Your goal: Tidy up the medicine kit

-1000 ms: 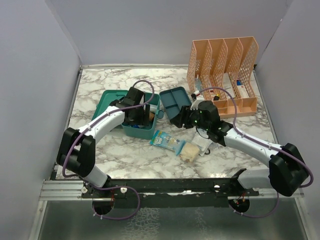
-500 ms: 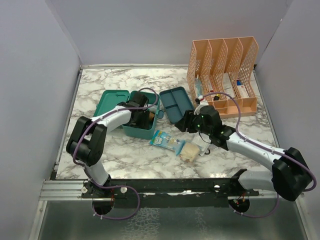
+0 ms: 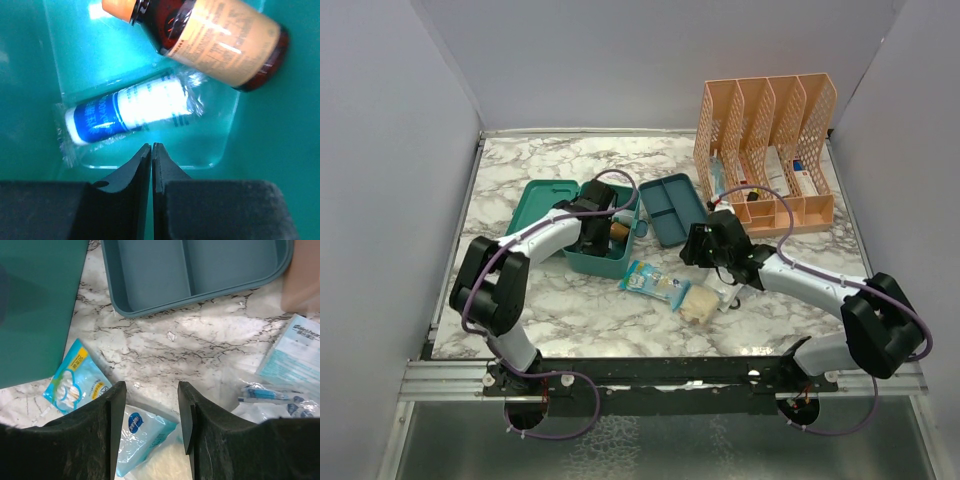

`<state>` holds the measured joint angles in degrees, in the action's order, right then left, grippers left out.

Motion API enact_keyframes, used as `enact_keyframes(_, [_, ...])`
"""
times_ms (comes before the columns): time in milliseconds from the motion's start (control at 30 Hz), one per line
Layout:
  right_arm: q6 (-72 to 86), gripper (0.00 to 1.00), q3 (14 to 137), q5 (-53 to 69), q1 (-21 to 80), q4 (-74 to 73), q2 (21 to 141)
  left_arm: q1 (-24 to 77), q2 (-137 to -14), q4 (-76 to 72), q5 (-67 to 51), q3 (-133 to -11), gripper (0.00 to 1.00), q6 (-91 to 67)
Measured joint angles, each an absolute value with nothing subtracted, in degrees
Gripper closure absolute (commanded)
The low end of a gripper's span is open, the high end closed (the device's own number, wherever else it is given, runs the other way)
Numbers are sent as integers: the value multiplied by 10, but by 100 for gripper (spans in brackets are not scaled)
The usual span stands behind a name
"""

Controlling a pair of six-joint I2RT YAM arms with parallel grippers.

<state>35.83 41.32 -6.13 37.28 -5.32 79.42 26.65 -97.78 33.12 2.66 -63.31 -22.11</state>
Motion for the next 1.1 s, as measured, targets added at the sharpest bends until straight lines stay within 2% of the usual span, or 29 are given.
enact_keyframes(167, [357,54,424,-79,373,-68,795,267,-923,348,33,-660,100,-206])
enact_keyframes(400, [354,55,448,-88,373,-88,799,267,-899,349,69,-702,100,-195])
enact_keyframes(433, [352,54,452,-89,373,-91,801,267,-899,350,74,-704,97,-195])
enact_keyframes(533, [345,55,461,-92,373,-95,806,267,-899,353,81,-705,62,-197])
enact_keyframes(567, [342,55,462,-92,373,-95,808,267,-899,353,80,-705,54,-199])
enact_keyframes(633, [337,55,465,-93,373,-99,812,267,-899,352,75,-703,43,-214])
enact_keyframes(700, [331,55,468,-94,373,-99,818,267,-899,349,64,-694,38,-230])
enact_keyframes(900, [316,55,473,-95,373,-103,843,268,-931,350,37,-677,36,-249])
enact_keyframes(1100, [305,55,477,-100,373,-105,856,268,-980,351,11,-677,30,-249])
